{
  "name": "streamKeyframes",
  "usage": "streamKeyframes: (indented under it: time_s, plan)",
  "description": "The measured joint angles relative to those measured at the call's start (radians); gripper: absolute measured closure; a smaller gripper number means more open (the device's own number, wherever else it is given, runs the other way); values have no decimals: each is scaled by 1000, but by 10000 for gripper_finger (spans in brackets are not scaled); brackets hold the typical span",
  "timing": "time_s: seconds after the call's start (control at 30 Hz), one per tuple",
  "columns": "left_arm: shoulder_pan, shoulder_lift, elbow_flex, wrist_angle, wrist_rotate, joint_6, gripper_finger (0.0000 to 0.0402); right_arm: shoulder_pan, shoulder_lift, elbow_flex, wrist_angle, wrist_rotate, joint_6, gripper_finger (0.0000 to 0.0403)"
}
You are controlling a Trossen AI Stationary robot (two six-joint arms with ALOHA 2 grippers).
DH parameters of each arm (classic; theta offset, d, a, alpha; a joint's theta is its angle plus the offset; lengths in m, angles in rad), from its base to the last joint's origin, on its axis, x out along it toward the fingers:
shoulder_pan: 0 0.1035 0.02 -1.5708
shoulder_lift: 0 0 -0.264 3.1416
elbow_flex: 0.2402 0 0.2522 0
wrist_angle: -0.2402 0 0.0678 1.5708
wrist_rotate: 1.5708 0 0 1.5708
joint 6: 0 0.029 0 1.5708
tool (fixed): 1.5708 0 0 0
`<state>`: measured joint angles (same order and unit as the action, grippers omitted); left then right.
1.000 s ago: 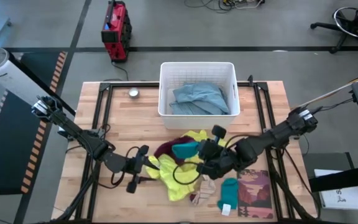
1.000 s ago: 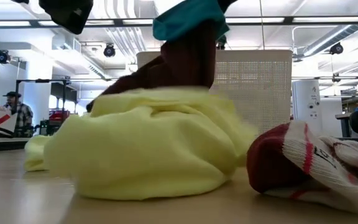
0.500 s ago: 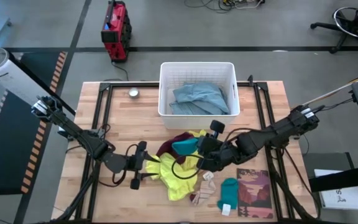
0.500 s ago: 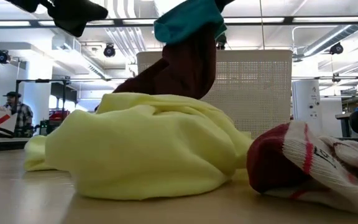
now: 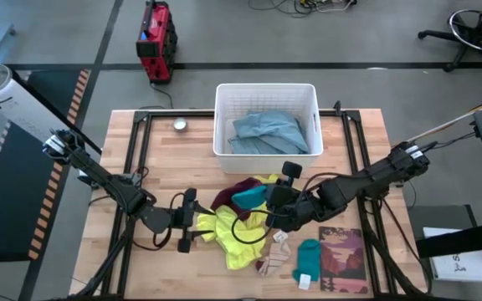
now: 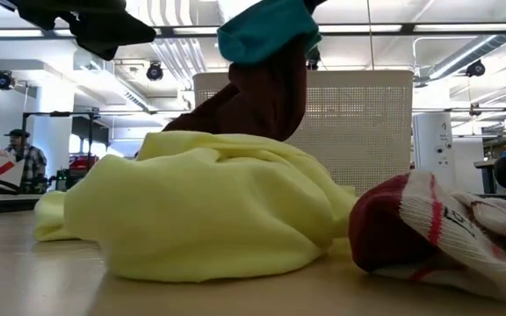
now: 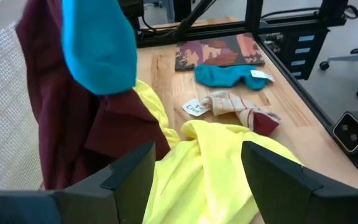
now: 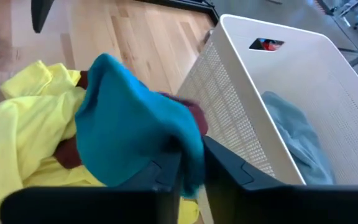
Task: Sort clothes
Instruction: Put the left blue sock into the white bin
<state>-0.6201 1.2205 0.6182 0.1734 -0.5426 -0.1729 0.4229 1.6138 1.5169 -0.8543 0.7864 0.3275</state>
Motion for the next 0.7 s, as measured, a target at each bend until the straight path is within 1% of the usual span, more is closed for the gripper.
streamKeyframes:
  time_s: [0.1,0.17,0.2,0.23,0.3,0.33,0.47,0.53,0.7]
  plan:
    - [0,0,0,1,0,-4,179,0,0,0,0,0,2,329]
    - [0,0,0,2,0,-4,181,0,-2,0,-1,-21,2,324]
    - [0,0,0,2,0,-4,182,0,-3,0,0,-46,2,331]
    - [0,0,0,2,0,-4,182,0,-3,0,-1,-60,2,346]
    - [0,0,0,3,0,-4,180,2,-2,0,-2,-60,-10,385]
    - [0,0,0,3,0,-4,179,2,2,0,-1,-60,-30,393]
    - [0,0,0,7,0,-13,173,2,5,-1,-1,-61,-37,401]
    - [0,0,0,7,0,-21,173,2,5,-1,-5,-71,-31,399]
    - [0,0,0,6,0,-28,181,2,5,-15,-96,-153,99,375]
